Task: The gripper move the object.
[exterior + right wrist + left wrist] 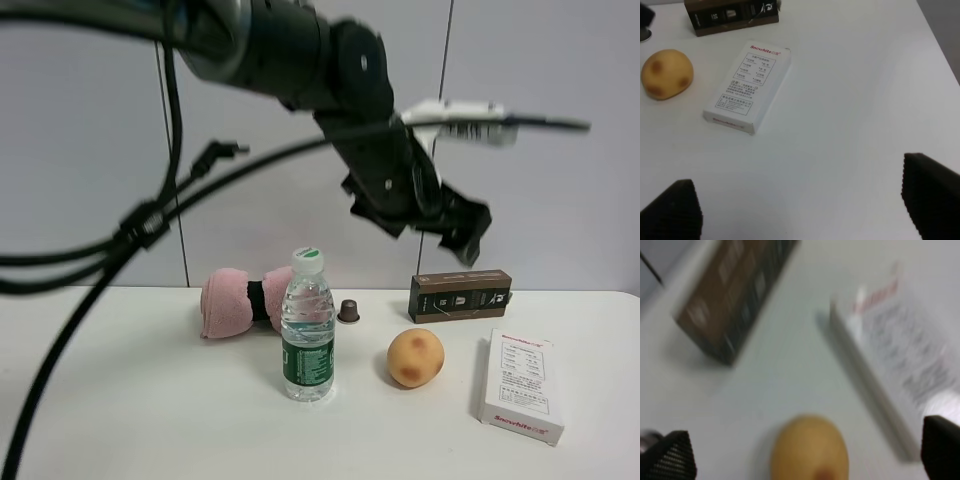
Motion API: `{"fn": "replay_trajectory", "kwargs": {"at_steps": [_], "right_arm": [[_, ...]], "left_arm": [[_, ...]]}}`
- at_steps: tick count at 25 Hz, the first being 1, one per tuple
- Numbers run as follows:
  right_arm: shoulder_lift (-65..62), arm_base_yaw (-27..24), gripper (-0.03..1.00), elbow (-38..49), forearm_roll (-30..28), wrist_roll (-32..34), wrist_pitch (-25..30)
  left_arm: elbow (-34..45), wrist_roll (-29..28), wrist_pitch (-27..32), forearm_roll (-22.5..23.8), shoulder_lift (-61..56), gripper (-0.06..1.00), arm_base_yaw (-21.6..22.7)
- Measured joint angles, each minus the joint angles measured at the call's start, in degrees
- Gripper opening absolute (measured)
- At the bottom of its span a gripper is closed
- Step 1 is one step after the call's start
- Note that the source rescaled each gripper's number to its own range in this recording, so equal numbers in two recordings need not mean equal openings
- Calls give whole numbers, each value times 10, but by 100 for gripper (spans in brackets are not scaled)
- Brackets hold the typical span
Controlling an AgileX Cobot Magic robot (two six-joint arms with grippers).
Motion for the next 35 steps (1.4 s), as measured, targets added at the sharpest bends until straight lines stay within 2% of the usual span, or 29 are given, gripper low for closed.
{"fn": "replay_trajectory", "kwargs": {"at_steps": [5,8,9,13,14,19,22,23,26,30,31,35], "right_arm": [[0,0,100,0,0,0,0],[0,0,100,0,0,0,0],[0,0,100,0,0,0,0],[0,0,100,0,0,0,0],[0,0,100,0,0,0,0],[0,0,100,0,0,0,0],[0,0,100,0,0,0,0],[0,0,100,0,0,0,0],[0,0,100,0,0,0,0],[0,0,100,0,0,0,0],[0,0,100,0,0,0,0],[0,0,100,0,0,0,0]], "left_arm": [[-60,0,47,41,-68,92,32],[-62,0,104,58,-87,92,84],[-62,-1,140,61,-93,92,127],[-62,-24,210,62,-103,92,209],[-62,-24,210,62,-103,92,209],[-61,-30,257,63,-113,92,281],[-28,-30,252,63,-137,92,319],[22,-30,232,62,-165,92,345],[133,-30,183,63,-225,92,381],[319,-31,86,62,-346,92,432],[319,-31,86,62,-346,92,432],[483,-37,28,62,-509,92,498]]}}
